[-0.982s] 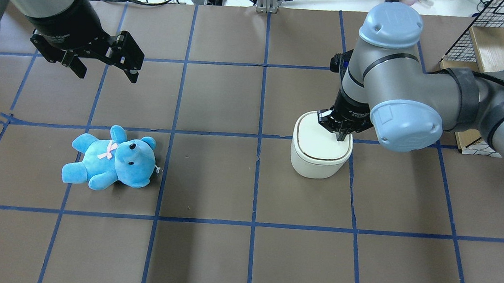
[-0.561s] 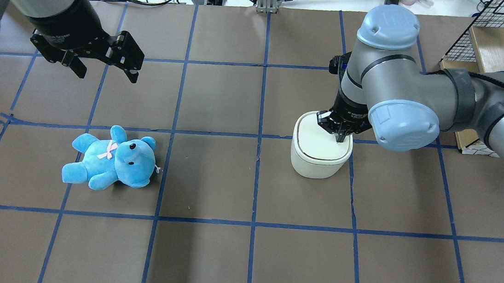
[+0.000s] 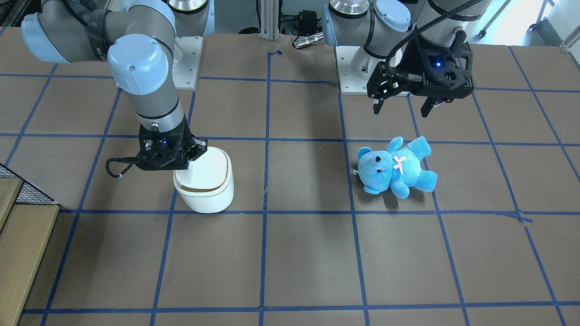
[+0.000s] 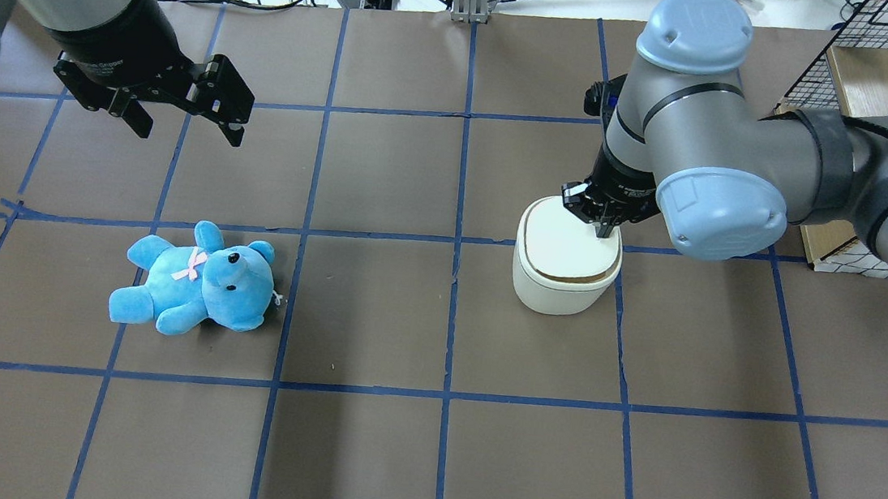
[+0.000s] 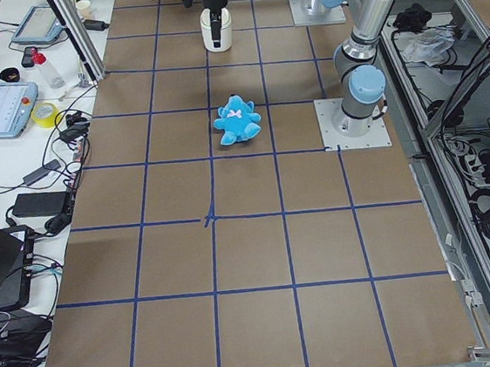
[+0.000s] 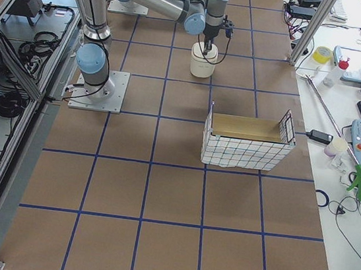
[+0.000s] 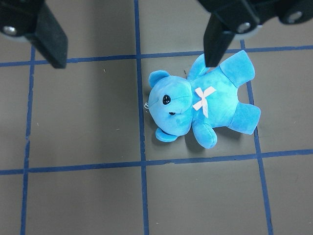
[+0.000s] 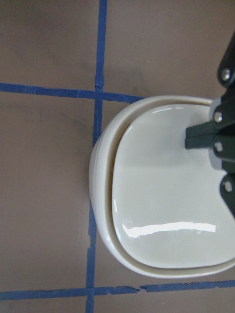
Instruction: Open trash can with right arm
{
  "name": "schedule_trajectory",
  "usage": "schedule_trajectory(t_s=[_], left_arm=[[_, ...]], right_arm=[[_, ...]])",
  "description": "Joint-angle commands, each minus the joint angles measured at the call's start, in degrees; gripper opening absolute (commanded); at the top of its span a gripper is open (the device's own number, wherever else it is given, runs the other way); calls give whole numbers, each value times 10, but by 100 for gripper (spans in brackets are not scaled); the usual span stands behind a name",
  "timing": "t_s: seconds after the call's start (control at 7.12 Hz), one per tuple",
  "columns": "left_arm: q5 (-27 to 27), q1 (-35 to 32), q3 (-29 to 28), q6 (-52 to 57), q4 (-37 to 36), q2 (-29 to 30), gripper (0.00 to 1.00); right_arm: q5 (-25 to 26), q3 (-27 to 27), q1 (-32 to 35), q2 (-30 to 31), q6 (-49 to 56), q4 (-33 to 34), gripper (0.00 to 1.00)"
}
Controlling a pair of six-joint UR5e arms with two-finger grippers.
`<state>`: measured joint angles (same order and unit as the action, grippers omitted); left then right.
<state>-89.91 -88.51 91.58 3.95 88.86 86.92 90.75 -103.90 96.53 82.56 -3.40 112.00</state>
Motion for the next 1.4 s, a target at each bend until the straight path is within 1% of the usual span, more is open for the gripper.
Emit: schedule_trajectory(t_s=[0.0, 0.14, 0.28, 0.42, 0.56, 0.7, 0.84, 1.26], left_arm=[[0, 0, 0, 0, 0, 0, 100], [0, 0, 0, 0, 0, 0, 100], [0, 0, 0, 0, 0, 0, 100], [0, 0, 0, 0, 0, 0, 100], [-1, 0, 0, 0, 0, 0, 100], [-1, 0, 0, 0, 0, 0, 100], [-1, 0, 0, 0, 0, 0, 100], [-1, 0, 0, 0, 0, 0, 100]], right_arm=[[-4, 57, -4, 26, 0, -59, 100], [-2, 126, -5, 25, 1, -151, 100], [-8, 183, -11, 21, 1, -223, 100], [-9, 226, -13, 20, 1, -224, 100], [-9, 252, -29, 20, 8, -220, 100], [-14, 261, -58, 23, 14, -224, 100], [-25, 253, -72, 21, 20, -224, 100], [-23, 247, -69, 23, 18, -221, 100]])
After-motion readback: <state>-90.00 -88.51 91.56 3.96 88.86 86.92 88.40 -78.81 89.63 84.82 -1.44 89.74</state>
